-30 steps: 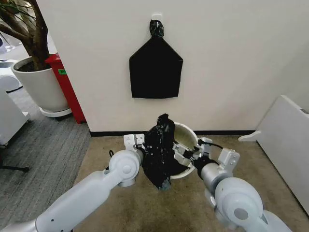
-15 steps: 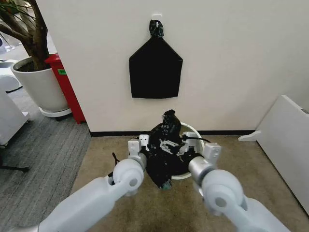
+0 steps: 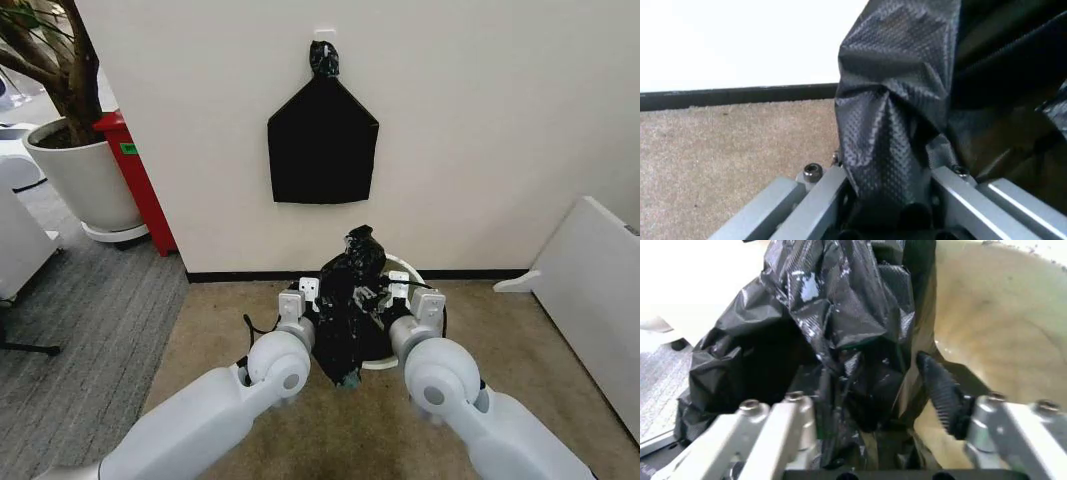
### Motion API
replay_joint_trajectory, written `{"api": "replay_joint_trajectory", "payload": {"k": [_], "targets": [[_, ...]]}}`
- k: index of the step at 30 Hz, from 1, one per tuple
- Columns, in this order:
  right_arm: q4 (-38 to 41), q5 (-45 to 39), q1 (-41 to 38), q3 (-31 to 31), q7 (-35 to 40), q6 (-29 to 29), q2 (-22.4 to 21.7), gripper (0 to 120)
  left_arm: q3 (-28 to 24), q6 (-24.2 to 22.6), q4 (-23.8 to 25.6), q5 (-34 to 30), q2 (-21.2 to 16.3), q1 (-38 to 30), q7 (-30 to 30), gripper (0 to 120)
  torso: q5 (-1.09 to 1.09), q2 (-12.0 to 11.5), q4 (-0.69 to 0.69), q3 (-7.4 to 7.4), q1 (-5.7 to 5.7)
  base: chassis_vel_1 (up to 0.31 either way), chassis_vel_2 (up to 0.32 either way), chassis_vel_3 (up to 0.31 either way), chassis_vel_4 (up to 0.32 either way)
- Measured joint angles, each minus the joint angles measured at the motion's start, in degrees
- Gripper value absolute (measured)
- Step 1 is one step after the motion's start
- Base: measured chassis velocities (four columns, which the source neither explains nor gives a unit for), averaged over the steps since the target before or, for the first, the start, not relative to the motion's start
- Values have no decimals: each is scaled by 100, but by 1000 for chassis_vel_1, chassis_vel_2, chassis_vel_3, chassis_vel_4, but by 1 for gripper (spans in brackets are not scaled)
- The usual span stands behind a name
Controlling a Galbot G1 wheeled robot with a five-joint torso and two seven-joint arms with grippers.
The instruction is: Place the garbage bag over the trash bin.
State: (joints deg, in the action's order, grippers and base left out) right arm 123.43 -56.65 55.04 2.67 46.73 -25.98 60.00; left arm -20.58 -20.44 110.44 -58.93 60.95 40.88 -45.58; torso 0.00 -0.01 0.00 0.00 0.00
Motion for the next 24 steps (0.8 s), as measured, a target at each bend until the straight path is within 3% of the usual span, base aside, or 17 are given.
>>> {"api": "replay_joint_trajectory", "payload": {"k": [10, 24], "targets": [[115, 60, 61, -127, 80, 93, -90, 1, 2, -5, -80, 171, -14, 70, 16, 0, 0, 0, 0, 0, 0, 0, 0, 0, 0], [436, 85, 243, -437, 486, 148, -287, 0, 212, -3, -120, 350, -112, 385, 43, 0, 0, 0, 0, 0, 0, 0, 0, 0, 0]]}}
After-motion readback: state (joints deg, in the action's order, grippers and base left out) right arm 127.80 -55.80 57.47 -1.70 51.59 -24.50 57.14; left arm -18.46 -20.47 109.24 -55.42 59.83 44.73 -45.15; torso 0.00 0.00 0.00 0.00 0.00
